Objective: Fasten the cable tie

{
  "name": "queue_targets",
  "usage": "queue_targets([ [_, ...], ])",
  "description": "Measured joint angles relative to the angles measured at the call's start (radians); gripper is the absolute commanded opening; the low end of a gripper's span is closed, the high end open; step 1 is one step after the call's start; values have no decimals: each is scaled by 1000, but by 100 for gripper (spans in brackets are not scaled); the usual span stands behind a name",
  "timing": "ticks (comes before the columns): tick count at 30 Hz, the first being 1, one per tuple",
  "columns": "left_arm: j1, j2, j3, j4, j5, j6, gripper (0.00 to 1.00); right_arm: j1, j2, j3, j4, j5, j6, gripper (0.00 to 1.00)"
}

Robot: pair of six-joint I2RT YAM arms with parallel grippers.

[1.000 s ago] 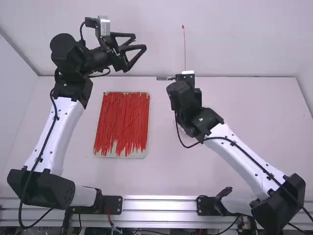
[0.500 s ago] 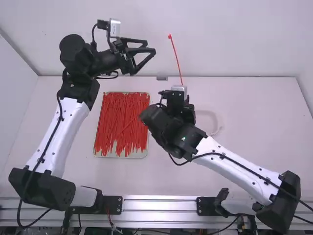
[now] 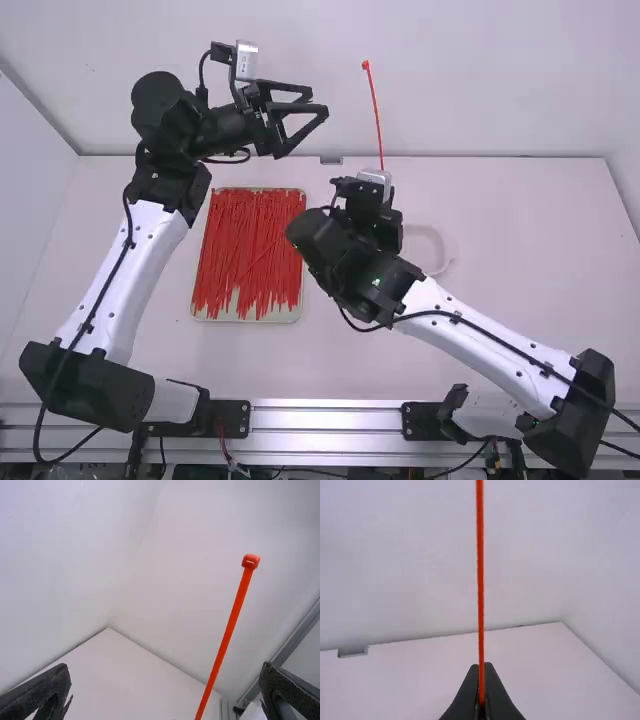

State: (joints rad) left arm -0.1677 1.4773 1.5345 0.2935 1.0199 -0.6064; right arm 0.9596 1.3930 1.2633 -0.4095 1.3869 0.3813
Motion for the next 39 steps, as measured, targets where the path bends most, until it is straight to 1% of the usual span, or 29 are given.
queue_targets([
  [7,0,0,0,63,0,-1,99,-32,0,0,121,7,-118,0],
  [14,-13,0,0,98,0,5,99,-40,0,0,210,7,-216,0],
  [17,-13,0,0,100,-10,5,99,-66,1,1,315,8,-292,0],
  [19,-13,0,0,100,-11,8,99,-84,6,2,358,9,-324,0],
  [22,-13,0,0,100,-12,12,99,-101,29,6,431,11,-388,0],
  [23,-13,0,0,100,-12,13,99,-101,30,5,433,11,-390,0],
  [27,-13,0,0,100,-27,19,99,-109,77,8,565,11,-484,0],
  [30,-13,0,0,100,-38,20,99,-142,127,9,653,17,-562,0],
  [33,-13,0,0,100,-38,21,99,-157,164,9,701,50,-604,0],
  [36,-13,0,0,100,-42,23,99,-152,190,9,733,91,-642,0],
  [39,-13,0,0,98,-66,24,99,-127,205,9,755,141,-690,0],
])
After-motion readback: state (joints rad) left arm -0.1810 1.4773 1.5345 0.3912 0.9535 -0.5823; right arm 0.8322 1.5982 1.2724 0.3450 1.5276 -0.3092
